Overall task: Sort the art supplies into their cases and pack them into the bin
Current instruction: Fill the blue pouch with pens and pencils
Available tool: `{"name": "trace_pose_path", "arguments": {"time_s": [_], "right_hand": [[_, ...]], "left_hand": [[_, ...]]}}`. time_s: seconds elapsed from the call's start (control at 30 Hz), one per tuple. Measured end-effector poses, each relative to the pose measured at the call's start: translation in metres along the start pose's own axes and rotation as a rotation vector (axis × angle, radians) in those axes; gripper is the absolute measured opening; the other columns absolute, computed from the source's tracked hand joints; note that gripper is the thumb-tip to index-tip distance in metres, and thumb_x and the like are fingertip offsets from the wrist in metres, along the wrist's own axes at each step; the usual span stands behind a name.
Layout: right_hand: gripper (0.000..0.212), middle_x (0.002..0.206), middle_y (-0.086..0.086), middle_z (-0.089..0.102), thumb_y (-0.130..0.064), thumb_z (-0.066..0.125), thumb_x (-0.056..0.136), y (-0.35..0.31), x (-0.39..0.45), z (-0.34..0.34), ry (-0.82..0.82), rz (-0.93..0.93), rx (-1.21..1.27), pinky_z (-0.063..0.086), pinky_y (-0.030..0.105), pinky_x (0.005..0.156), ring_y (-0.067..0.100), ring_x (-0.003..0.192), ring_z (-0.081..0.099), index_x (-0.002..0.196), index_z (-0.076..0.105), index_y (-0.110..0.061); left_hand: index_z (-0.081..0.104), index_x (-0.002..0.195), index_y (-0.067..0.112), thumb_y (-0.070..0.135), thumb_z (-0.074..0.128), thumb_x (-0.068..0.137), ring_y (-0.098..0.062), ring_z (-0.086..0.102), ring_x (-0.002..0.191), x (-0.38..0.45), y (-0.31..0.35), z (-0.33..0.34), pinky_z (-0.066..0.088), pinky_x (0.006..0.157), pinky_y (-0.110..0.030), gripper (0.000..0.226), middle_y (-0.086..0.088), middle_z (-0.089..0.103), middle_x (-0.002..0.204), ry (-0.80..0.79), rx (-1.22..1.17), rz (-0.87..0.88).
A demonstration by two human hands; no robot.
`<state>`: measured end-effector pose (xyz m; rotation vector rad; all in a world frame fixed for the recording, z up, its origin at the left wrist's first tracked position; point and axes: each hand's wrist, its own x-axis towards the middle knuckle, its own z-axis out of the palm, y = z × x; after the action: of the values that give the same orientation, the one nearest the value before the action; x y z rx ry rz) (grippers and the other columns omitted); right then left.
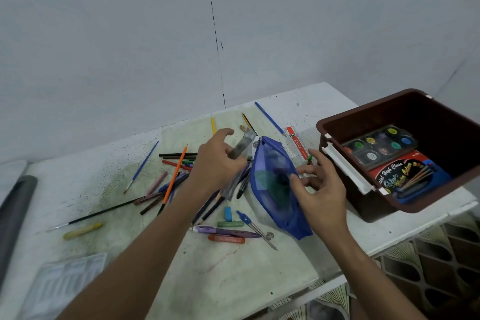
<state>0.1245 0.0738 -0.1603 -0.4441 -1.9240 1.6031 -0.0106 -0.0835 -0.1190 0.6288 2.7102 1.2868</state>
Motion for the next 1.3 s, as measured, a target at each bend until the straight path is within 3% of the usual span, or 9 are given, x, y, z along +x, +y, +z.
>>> {"name": "trace_pose_path", "arguments": {"time_s": [0.13,0.27,0.4,0.53,0.63,0.73,0.97,1.17,1.3], "right_hand": [[0.056,0.089,-0.003,0.063,-0.006,0.068,0.084,-0.001,-0.002,0.003,0.014,0.046,0.034,0.055,0.025,0.068,0.014,0.071,0.062,0.134,0.047,-0.022],[0.059,0.093,-0.002,0.064,-0.007,0.068,0.085,-0.002,-0.007,0.005,0.012,0.047,0.024,0.058,0.032,0.07,0.021,0.075,0.065,0.136,0.044,-0.024],[0.057,0.094,0.0,0.064,-0.007,0.067,0.085,-0.001,-0.012,0.002,0.026,0.048,0.027,0.058,0.03,0.068,0.017,0.074,0.065,0.133,0.044,-0.029],[0.056,0.094,0.001,0.064,-0.007,0.067,0.085,0.005,-0.014,-0.008,0.059,0.05,-0.001,0.055,0.025,0.067,0.016,0.077,0.065,0.133,0.045,-0.027],[0.057,0.097,-0.001,0.064,-0.009,0.067,0.086,0.01,-0.02,-0.015,0.07,0.069,-0.041,0.055,0.022,0.068,0.015,0.085,0.065,0.136,0.044,-0.023],[0.057,0.097,-0.006,0.063,-0.009,0.067,0.086,0.011,-0.026,-0.021,0.081,0.056,-0.081,0.054,0.017,0.068,0.009,0.086,0.064,0.137,0.044,-0.021],[0.056,0.096,-0.007,0.064,-0.01,0.067,0.086,0.013,-0.03,-0.029,0.107,0.057,-0.126,0.057,0.022,0.07,0.008,0.088,0.064,0.135,0.044,-0.026],[0.055,0.095,-0.007,0.064,-0.01,0.067,0.086,0.01,-0.033,-0.036,0.076,0.049,-0.132,0.055,0.018,0.068,0.008,0.087,0.064,0.133,0.045,-0.026],[0.055,0.095,-0.003,0.065,-0.005,0.067,0.084,0.003,-0.037,-0.038,0.061,0.046,-0.078,0.055,0.02,0.066,0.01,0.081,0.065,0.13,0.047,-0.027]], "left_hand": [[0.059,0.111,0.014,0.015,0.068,0.076,-0.017,0.057,0.053,-0.021,0.018,-0.003,0.05,0.053,-0.031,0.036,-0.009,0.067,0.067,-0.242,-0.192,-0.132],[0.052,0.121,0.013,0.014,0.068,0.073,-0.018,0.061,0.05,-0.013,0.03,0.014,0.051,0.049,-0.028,0.051,-0.009,0.068,0.071,-0.341,-0.165,-0.279],[0.04,0.133,0.022,0.031,0.068,0.071,-0.017,0.069,0.08,-0.009,0.037,0.033,0.056,0.079,-0.039,0.069,-0.007,0.071,0.092,-0.322,-0.169,-0.228],[0.05,0.131,0.016,0.023,0.062,0.077,-0.02,0.07,0.084,-0.014,0.041,0.037,0.058,0.081,-0.039,0.055,-0.007,0.07,0.094,-0.397,-0.257,-0.216],[0.056,0.123,0.01,0.012,0.058,0.083,-0.021,0.07,0.071,-0.004,0.031,0.031,0.06,0.068,-0.035,0.04,-0.01,0.071,0.089,-0.264,-0.233,-0.183],[0.052,0.128,0.01,0.017,0.06,0.081,-0.021,0.064,0.082,0.019,0.011,0.033,0.052,0.073,-0.029,0.048,-0.008,0.068,0.104,-0.113,0.051,-0.115],[0.043,0.128,0.005,0.044,0.072,0.079,-0.028,0.058,0.099,0.049,-0.003,0.064,0.046,0.068,-0.033,0.069,-0.013,0.059,0.111,-0.181,0.29,-0.086],[0.028,0.143,0.004,0.018,0.076,0.074,-0.026,0.058,0.101,0.065,-0.006,0.066,0.049,0.07,-0.032,0.086,-0.012,0.058,0.115,-0.234,0.193,-0.182],[0.051,0.102,0.014,0.008,0.065,0.079,-0.017,0.048,0.081,0.083,0.003,0.063,0.039,0.07,-0.026,0.027,0.005,0.045,0.079,-0.207,0.215,-0.172]]}}
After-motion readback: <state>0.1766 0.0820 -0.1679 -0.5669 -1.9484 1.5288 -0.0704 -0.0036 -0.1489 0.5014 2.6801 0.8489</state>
